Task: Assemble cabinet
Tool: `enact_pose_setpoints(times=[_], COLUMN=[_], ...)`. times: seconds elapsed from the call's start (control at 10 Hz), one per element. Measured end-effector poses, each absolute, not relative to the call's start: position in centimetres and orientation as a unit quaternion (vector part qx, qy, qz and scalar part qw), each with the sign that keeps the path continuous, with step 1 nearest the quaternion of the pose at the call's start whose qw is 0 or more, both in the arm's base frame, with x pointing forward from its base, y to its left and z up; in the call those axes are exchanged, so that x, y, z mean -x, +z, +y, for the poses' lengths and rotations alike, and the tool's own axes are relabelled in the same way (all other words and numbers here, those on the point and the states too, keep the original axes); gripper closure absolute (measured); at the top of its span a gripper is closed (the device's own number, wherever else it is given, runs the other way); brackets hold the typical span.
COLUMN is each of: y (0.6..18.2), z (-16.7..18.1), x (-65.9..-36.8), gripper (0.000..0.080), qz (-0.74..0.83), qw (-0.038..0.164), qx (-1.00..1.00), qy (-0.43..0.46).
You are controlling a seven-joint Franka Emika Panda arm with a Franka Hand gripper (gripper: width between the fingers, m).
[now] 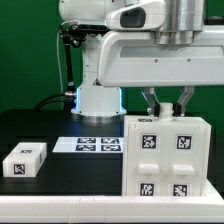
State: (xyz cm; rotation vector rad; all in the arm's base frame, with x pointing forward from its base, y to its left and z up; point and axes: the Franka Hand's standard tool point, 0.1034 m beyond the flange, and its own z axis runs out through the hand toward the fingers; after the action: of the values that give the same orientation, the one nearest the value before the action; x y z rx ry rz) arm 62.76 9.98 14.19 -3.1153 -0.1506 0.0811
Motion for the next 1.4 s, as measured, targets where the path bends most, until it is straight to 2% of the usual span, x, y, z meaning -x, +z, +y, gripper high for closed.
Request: enact_pose_setpoints(times=[0.3, 0.4, 0.5, 0.6, 0.7, 1.1, 1.3, 1.4], y=[14.2, 14.2, 14.2, 14.2, 14.2, 14.6, 16.9, 17.4], z=[10.0, 10.0, 10.0, 10.0, 10.0, 9.9, 9.2, 8.1], x=[-62.9, -62.9, -62.9, -62.9, -62.9, -62.8, -61.2, -59.7], gripper=[0.058, 0.0395, 0.026, 0.026, 0.0171, 0.0151, 0.015, 0.015], qz=[-0.048, -0.048, -0.048, -0.048, -0.048, -0.047, -0.045, -0.041], qw=[0.011, 0.011, 0.011, 0.011, 0.011, 0.012, 0.016, 0.018], qx=[0.998, 0.998, 0.998, 0.998, 0.998, 0.999, 0.999, 0.999], qy=[0.025, 0.025, 0.025, 0.025, 0.025, 0.024, 0.017, 0.018])
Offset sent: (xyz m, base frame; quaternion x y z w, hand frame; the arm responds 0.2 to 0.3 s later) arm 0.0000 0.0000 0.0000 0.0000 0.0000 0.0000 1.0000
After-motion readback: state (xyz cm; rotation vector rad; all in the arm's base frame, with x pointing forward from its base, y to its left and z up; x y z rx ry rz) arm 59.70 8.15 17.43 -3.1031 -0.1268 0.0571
